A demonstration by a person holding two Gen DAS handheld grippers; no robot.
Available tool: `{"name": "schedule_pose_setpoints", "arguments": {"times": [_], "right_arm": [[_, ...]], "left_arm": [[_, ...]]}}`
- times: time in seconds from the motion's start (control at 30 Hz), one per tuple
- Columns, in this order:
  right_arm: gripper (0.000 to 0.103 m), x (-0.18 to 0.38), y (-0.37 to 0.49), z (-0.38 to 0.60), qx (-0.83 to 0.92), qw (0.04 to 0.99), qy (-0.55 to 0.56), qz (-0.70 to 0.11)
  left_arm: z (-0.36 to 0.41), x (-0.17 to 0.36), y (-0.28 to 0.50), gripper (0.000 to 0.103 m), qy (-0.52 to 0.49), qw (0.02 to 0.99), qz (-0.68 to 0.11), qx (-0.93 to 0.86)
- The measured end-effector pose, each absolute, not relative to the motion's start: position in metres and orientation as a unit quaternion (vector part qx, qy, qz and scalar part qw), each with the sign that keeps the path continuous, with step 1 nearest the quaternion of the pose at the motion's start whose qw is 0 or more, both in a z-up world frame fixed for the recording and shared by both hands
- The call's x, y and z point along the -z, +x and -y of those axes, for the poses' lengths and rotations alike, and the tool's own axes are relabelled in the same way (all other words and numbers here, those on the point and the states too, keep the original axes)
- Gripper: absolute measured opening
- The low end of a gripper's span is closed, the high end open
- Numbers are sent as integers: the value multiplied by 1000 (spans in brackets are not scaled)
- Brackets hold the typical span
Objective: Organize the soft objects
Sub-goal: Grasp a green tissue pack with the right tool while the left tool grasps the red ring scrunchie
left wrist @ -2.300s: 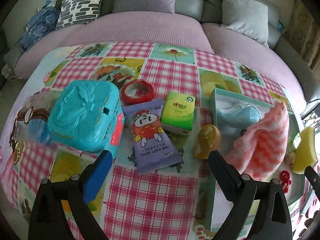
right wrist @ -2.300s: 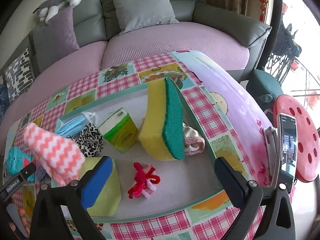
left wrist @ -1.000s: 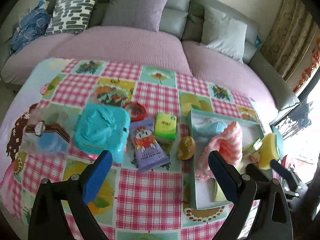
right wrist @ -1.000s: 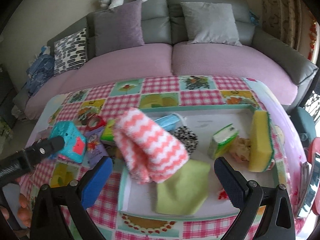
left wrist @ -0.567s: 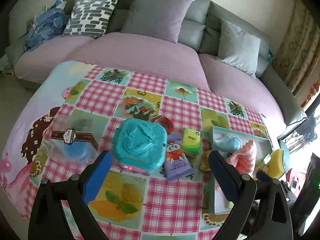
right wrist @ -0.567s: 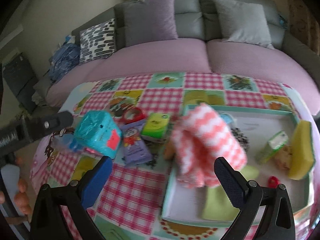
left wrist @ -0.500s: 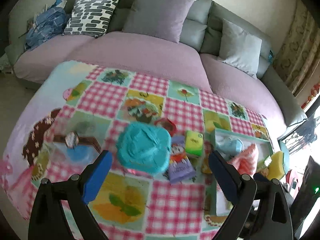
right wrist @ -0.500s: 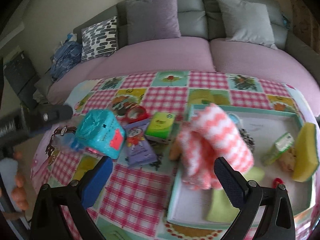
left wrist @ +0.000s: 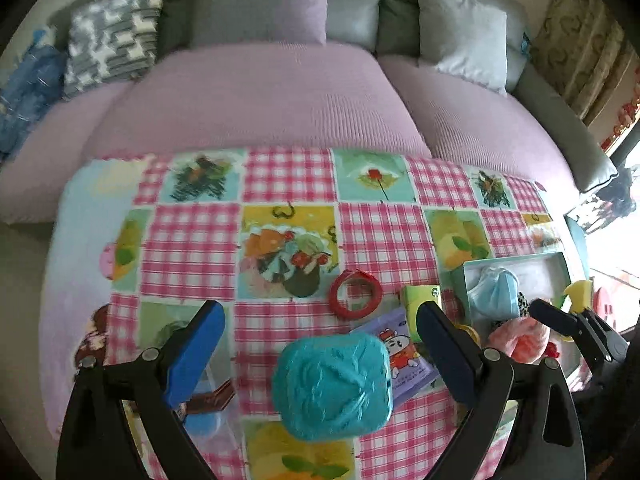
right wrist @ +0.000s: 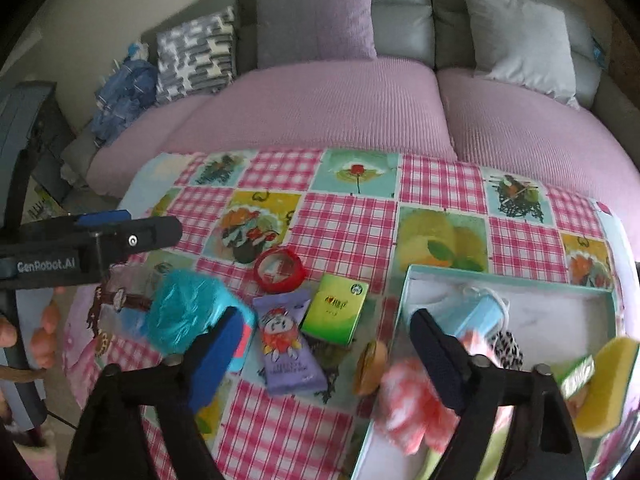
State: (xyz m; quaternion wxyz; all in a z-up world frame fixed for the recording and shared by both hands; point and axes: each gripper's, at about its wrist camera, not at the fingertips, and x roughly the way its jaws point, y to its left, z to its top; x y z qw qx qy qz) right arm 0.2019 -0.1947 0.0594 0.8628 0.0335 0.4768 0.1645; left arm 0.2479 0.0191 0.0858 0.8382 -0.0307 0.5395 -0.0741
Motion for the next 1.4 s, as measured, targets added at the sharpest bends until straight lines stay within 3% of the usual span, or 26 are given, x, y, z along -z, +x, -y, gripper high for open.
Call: {"name": "schedule_pose_setpoints", "arguments": {"times": [0.1,0.23,0.37,0.47,0.7,0.83,1.1,1.4], "right_arm": [[77,-50,226,191,-163,839,45,-517],[65,-28,253,187,-146,808,66,-567],[62,-8,268,184,-141,786,82,-596],[61,5,273,179,-143,776,81,-609],[58,21,282,173,-136,767,67,-623],[58,26,288,173,-133,762,69,-629],[57,38,292,168,-132,753,69,-642],[53,43,295,166,-131,750,71,-644]], "left_arm": [[-15,-71,268,97,-39,814,-574,76],[-9,-46,289,96,-60,783,-615,71],[-4,-24,306,95,-54,766,-638,65],[-7,-12,317,84,-45,757,-650,55],[1,18,336,83,-2,729,-682,54],[15,34,342,68,24,712,-699,61],[30,59,349,58,63,705,-704,57],[13,59,363,25,67,715,-694,42]]}}
